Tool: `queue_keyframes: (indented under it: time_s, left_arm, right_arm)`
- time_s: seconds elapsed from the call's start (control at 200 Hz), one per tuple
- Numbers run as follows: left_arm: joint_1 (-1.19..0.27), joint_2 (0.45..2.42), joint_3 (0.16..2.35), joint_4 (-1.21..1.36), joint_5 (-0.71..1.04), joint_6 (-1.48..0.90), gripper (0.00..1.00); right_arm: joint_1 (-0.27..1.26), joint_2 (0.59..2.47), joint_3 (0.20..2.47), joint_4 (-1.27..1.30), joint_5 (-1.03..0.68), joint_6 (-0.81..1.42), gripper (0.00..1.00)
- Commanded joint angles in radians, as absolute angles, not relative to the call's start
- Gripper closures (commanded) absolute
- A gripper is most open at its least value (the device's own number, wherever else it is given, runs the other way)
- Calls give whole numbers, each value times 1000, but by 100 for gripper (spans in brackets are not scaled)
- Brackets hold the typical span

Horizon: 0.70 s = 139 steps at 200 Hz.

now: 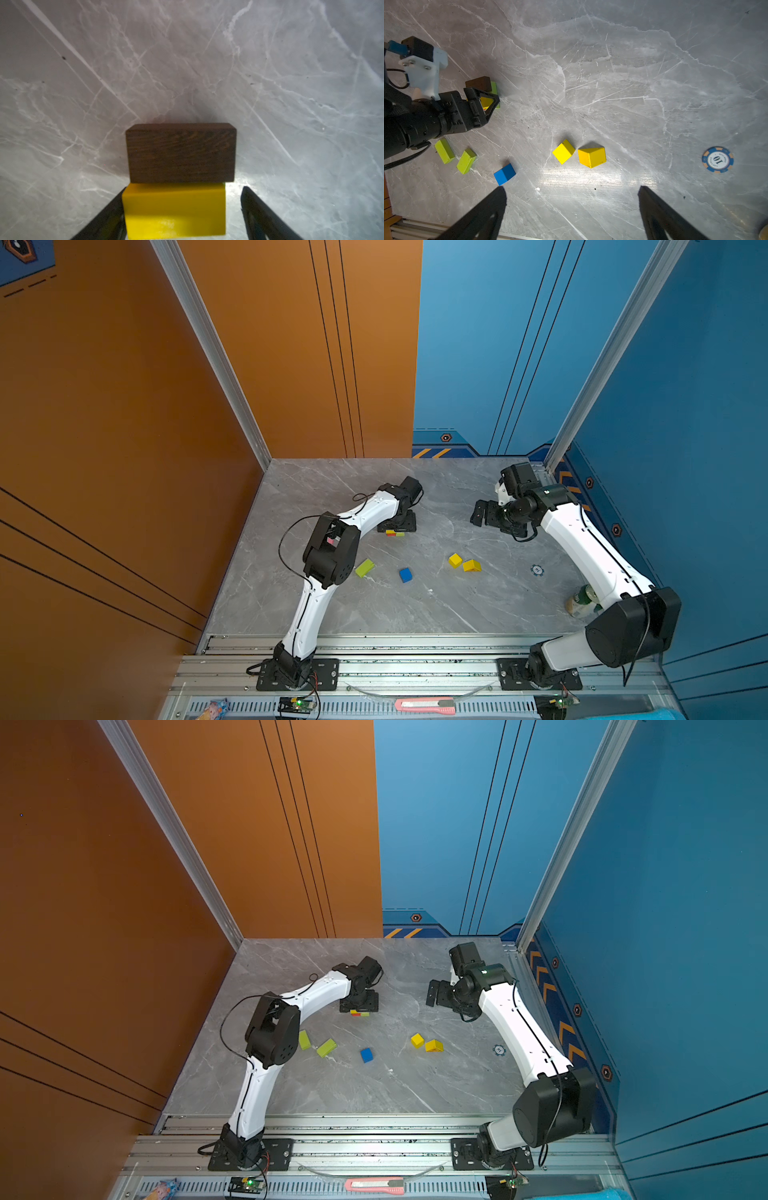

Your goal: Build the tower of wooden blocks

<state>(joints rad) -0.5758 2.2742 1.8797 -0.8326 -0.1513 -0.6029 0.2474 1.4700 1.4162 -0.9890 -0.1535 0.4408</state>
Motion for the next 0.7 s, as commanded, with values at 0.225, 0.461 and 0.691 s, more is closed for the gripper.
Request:
queue_keyframes:
  time_s: [0.225, 0.461, 0.691]
  left_arm:
    - [-565, 2307, 1916, -882, -140, -604, 19]
    - [-568, 2317, 1926, -887, -140, -607, 20]
    - [-568, 2336, 1953, -906, -143, -601, 21]
  right_arm:
    - [239, 1483, 1420, -1030, -160, 422, 0]
    - [236, 1483, 1413, -1029, -163, 418, 0]
    - [228, 1481, 1404, -1029, -164, 414, 0]
